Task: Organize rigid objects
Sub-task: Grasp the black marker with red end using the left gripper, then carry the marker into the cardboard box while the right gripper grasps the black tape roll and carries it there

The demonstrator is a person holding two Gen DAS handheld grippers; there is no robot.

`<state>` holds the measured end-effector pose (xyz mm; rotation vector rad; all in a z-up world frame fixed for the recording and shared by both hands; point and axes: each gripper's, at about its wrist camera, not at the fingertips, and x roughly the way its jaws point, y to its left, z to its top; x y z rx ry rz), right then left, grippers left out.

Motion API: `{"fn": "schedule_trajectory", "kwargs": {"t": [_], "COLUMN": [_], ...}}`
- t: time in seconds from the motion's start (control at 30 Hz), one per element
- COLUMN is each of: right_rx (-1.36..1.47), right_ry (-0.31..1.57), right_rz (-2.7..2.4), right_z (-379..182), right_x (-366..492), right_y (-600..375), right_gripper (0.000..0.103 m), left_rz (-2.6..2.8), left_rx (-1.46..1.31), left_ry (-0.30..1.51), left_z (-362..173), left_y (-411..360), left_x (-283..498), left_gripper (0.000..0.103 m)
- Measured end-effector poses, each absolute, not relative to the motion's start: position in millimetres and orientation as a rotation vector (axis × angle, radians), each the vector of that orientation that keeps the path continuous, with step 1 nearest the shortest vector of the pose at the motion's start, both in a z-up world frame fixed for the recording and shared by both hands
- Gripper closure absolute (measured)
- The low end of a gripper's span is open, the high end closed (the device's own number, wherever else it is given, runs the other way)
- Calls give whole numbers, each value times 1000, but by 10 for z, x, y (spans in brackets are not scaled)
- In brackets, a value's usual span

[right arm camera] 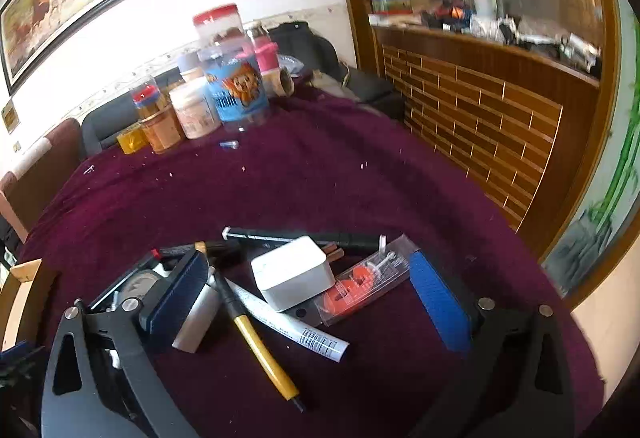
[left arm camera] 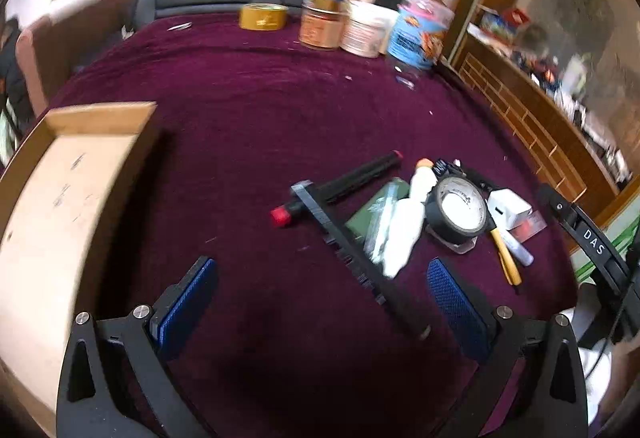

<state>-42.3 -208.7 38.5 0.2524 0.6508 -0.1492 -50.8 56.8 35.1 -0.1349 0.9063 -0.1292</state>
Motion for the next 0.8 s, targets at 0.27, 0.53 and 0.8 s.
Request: {"fn": "schedule_trajectory", "kwargs": {"t": [0.27,0.53,0.8], "right_rx": [288,296,308], "right_ry": [649,677,698], "right_rz": [-143,-132,-140], "right_z": [371,343,314], "right_x": [-488,-441,-406], "right_y": [-2138,-2113,-2128], "right_gripper": [2,2,2], "left_rz": [-115,-153,-134], "left_rx": [69,10,80], "left_ry": [1001,1033,972], "left_z": [22,11,28], "left_y": [331,660,486], "left_x": [-377,-555,-354], "left_gripper": [61,74,69]}}
